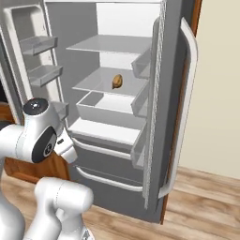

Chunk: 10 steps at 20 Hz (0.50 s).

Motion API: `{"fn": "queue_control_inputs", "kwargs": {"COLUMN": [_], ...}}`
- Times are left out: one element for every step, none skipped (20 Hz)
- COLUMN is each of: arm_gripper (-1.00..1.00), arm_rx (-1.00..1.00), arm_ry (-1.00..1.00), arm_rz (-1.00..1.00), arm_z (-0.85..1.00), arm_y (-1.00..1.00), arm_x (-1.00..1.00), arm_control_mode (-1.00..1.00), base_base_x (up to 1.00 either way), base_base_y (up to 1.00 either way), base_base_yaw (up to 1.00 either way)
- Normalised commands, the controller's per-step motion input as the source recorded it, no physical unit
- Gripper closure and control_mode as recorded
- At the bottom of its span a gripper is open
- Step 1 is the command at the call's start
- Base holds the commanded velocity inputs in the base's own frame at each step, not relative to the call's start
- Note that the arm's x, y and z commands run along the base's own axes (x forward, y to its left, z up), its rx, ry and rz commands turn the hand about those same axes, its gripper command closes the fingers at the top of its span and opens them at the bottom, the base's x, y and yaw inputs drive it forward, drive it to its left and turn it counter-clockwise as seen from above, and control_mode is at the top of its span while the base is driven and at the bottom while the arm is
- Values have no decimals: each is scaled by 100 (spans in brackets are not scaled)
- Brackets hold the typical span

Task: Gather the onion and eggplant from the fridge and place them on a tray on the dining counter. Then gather the fish and chicken drumstick from the fridge and place them on the other tray.

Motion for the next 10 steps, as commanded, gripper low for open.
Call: {"fn": "queue_control_inputs", "kwargs": {"arm_gripper": [-100,-100,-100,-100,-100,-100,-100,-100,-100,-100], "arm_rx": [0,0,0,0,0,0,0,0,0,0], "arm_ry": [0,0,0,0,0,0,0,0,0,0], "arm_rz": [0,0,0,0,0,0,0,0,0,0], "arm_z": [0,0,0,0,0,0,0,0,0,0], "arm_y": [0,0,0,0,0,0,0,0,0,0], "arm_x": [0,0,0,0,0,0,0,0,0,0], "arm_control_mode": [100,100,100,100,100,100,100,100,100,100], "base_base_x": [54,55,57,56,55,54,51,49,44,44], "base_base_y": [10,9,8,7,6,6,8,9,9,9], "base_base_yaw": [-15,-9,-6,-5,-4,-3,-3,-2,-1,-1]}}
